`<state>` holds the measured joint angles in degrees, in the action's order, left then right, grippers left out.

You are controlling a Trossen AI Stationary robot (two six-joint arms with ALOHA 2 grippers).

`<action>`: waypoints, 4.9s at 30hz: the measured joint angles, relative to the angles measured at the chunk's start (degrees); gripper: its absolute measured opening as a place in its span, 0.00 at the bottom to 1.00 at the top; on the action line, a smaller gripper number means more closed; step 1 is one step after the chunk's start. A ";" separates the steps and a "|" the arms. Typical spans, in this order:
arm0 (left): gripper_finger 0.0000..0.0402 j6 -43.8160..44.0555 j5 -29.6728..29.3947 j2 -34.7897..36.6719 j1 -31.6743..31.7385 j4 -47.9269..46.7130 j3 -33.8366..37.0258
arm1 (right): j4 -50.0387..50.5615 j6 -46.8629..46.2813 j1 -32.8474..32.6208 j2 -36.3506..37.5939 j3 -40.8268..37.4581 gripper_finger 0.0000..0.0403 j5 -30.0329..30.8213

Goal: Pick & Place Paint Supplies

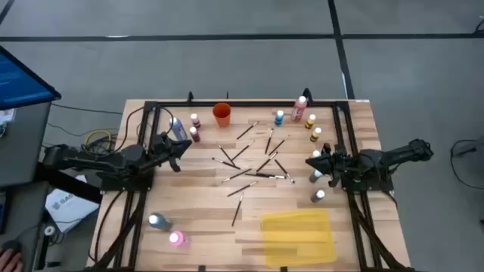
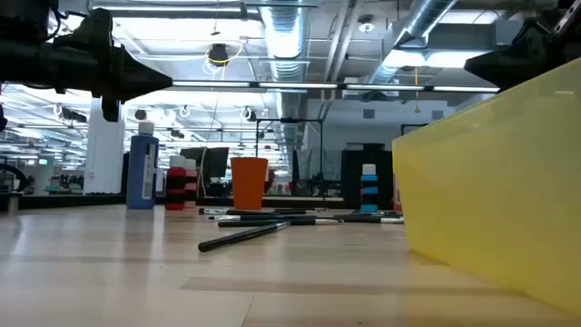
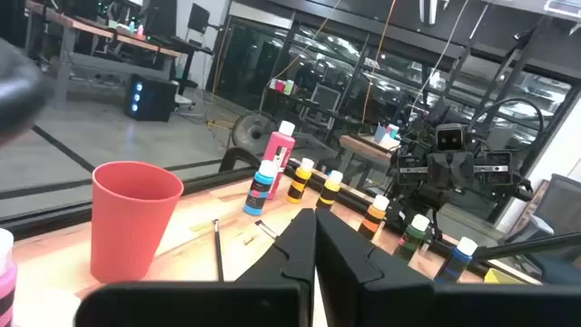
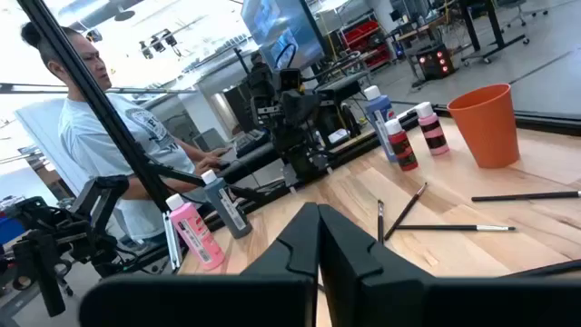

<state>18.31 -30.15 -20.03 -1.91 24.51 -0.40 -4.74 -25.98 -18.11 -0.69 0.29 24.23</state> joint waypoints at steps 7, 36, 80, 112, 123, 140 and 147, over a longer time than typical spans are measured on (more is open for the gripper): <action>0.00 0.02 0.02 0.00 0.00 0.00 0.00 | -0.02 0.00 -0.02 0.00 -0.02 0.00 0.00; 0.00 0.01 0.01 0.00 0.00 0.02 0.02 | 0.00 0.00 0.00 0.00 -0.01 0.00 0.00; 0.00 17.25 0.89 -0.02 0.00 7.03 0.00 | -0.01 0.00 -0.01 0.00 -0.01 0.00 0.00; 0.04 18.92 -4.46 -0.33 0.00 22.68 -3.78 | -14.67 -3.84 2.35 -0.10 1.62 0.02 4.35; 0.23 18.77 -4.07 -0.33 0.00 18.12 -3.67 | 13.63 3.03 9.01 -25.11 32.25 0.27 5.86; 0.28 17.52 -4.09 -0.33 0.00 16.29 -3.65 | 73.03 -5.49 18.45 -78.54 72.37 0.49 -13.84; 0.28 17.61 -4.09 -0.33 0.00 16.26 -3.65 | 73.70 -5.62 14.47 -85.30 71.90 0.53 -18.65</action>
<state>35.92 -34.24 -20.36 -1.91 40.77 -4.05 68.97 -31.59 -3.64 -85.98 72.19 5.58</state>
